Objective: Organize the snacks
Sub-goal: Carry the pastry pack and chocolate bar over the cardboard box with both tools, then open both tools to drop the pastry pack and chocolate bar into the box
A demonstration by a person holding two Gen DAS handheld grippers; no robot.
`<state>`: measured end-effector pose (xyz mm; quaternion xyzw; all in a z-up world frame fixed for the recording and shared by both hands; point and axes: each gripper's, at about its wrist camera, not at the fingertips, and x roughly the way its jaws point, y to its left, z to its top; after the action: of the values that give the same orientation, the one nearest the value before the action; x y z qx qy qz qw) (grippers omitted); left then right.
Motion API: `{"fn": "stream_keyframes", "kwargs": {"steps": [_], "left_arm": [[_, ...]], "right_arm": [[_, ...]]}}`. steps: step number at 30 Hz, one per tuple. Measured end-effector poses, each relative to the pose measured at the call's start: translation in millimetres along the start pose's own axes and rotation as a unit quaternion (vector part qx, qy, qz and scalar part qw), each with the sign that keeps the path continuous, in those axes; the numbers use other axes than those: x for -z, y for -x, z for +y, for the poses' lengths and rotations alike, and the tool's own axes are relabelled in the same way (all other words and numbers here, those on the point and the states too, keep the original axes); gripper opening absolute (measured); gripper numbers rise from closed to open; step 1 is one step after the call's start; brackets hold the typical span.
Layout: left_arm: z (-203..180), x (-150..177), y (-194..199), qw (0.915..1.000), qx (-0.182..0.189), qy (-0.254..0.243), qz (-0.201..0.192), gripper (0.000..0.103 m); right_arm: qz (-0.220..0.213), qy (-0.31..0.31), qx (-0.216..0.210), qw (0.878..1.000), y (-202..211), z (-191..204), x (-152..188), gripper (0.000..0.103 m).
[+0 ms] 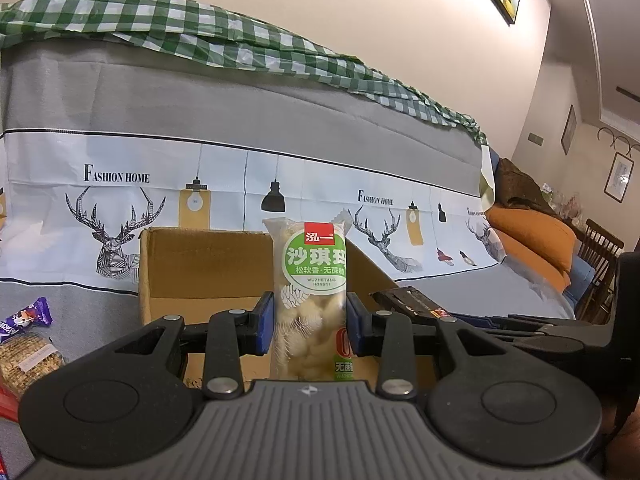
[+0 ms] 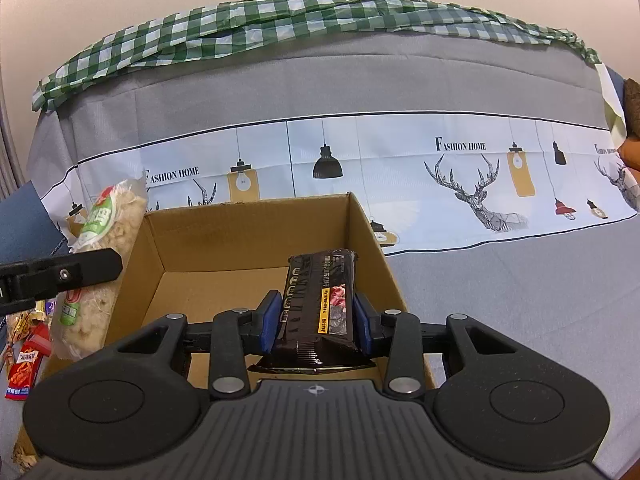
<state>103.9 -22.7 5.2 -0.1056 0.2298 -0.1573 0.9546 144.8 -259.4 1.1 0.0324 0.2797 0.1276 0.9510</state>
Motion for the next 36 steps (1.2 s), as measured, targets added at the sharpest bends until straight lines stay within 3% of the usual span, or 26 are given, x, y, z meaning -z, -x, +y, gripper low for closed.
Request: {"fn": "stream_keyframes", "kwargs": {"steps": [18,19,20,21,22,23,24,30,36], "left_arm": [[-3,0,-2,0.9999,0.011,-0.001,0.001,0.04],[-3,0,-3,0.9998,0.02,0.002,0.004,0.041],[-3,0,-5,0.9995,0.03,0.005,0.012,0.052],[-4,1,-6,0.9994,0.031,0.004,0.017,0.06],[-7,1,-5,0.9996,0.024,-0.004,0.014,0.067],[-9,2,-4,0.9997,0.017,-0.014,0.009,0.068],[-11,2,-3,0.9997,0.015,-0.021,0.006,0.068],[-10,4,0,0.9998,0.005,-0.019,-0.006,0.068],[-4,5,5,0.9996,0.022,-0.015,0.007,0.067]], "right_arm": [[-0.002,0.001,0.003,1.0,0,2,1,0.04],[-0.002,0.002,0.006,1.0,0,3,1,0.04],[-0.004,0.003,0.011,1.0,1,3,1,0.041],[-0.005,0.003,0.018,1.0,0,3,1,0.043],[-0.003,0.003,0.027,1.0,0,4,2,0.06],[-0.003,0.001,0.033,0.999,-1,4,2,0.075],[-0.005,-0.001,0.036,0.999,0,3,1,0.078],[-0.004,0.0,0.04,0.999,-1,2,1,0.076],[-0.013,0.001,0.045,0.999,1,6,2,0.072]]}}
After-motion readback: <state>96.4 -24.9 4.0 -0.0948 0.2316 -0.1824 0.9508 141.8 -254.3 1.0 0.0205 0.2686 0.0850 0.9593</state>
